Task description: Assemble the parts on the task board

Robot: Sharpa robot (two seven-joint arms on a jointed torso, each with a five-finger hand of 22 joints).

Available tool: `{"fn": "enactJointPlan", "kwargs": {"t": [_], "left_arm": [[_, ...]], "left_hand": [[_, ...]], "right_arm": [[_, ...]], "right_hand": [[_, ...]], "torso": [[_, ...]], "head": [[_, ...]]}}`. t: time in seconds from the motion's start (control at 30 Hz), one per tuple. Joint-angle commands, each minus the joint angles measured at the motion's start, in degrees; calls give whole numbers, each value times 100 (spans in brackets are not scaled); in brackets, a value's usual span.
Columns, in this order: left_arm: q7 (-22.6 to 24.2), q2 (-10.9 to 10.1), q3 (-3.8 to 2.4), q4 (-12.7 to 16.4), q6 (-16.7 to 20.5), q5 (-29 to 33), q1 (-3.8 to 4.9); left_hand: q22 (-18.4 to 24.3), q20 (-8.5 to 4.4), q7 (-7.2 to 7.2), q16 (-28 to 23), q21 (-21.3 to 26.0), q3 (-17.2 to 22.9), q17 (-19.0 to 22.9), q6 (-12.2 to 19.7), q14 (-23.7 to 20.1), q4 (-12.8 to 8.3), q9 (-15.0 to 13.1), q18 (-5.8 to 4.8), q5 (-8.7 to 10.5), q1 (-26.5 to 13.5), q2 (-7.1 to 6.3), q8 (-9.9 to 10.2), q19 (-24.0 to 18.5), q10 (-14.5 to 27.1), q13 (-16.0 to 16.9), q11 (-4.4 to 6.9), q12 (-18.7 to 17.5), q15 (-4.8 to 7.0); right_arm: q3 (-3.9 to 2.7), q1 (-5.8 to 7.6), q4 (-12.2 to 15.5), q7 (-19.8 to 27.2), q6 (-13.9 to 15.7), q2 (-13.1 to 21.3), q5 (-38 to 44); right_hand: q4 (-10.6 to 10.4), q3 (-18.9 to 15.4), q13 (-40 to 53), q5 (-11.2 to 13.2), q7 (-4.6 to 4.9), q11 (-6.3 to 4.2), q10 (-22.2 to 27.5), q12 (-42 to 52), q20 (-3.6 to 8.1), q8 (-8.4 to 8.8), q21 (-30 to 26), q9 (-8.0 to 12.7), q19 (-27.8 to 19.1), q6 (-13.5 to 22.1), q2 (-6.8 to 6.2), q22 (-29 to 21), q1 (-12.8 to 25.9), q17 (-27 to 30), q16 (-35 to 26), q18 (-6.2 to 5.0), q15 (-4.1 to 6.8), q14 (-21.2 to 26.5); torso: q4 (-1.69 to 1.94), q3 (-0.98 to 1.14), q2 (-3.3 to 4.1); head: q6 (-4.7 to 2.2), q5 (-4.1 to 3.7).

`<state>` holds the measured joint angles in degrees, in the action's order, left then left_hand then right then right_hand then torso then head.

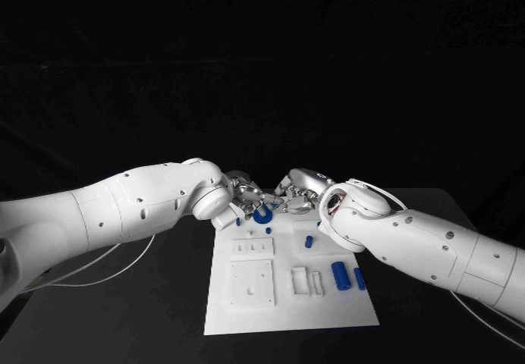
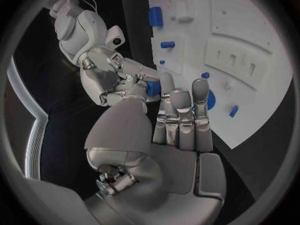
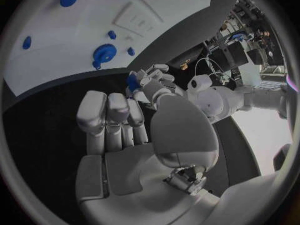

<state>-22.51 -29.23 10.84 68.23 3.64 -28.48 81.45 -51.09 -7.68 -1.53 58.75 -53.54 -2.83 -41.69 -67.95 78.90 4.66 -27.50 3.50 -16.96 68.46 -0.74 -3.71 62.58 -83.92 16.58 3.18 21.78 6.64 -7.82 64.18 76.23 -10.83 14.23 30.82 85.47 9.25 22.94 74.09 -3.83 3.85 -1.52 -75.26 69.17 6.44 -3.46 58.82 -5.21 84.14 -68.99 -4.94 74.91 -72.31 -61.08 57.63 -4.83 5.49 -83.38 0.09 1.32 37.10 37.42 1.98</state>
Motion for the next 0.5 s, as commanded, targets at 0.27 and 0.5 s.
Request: {"fn": "enactJointPlan", "kwargs": {"t": [0.27, 0.5], "left_arm": [[94, 0, -6, 57, 21, 47, 3], [107, -13, -6, 72, 44, 52, 2]], "left_hand": [[-91, -8, 68, 60, 66, 309, -12, 33, 3, -562, -87, -122, -576, 628, 515, 0, 36, -277, -36, 36, -26, -4], [-225, -7, 74, 99, 117, 1197, -14, 22, 2, -852, -546, -116, -393, 369, 365, -17, 43, -279, -70, 41, 15, -1]], "right_arm": [[2, -19, -21, -1, -119, -35, 55], [2, -29, -32, -4, -133, -39, 55]], "right_hand": [[-12, -24, -9, -27, -15, 24, 32, -15, -30, -18, -35, -12, 344, -43, -11, 746, 10, 9, -21, 25, -44, 9], [-12, -24, -9, -27, -15, 24, 32, -15, -30, -18, -35, -12, 344, -43, -11, 746, 10, 9, -21, 25, -44, 9]], "torso": [[-1, 5, -1], [1, 5, -4]], "head": [[23, -14], [41, -7]]}}
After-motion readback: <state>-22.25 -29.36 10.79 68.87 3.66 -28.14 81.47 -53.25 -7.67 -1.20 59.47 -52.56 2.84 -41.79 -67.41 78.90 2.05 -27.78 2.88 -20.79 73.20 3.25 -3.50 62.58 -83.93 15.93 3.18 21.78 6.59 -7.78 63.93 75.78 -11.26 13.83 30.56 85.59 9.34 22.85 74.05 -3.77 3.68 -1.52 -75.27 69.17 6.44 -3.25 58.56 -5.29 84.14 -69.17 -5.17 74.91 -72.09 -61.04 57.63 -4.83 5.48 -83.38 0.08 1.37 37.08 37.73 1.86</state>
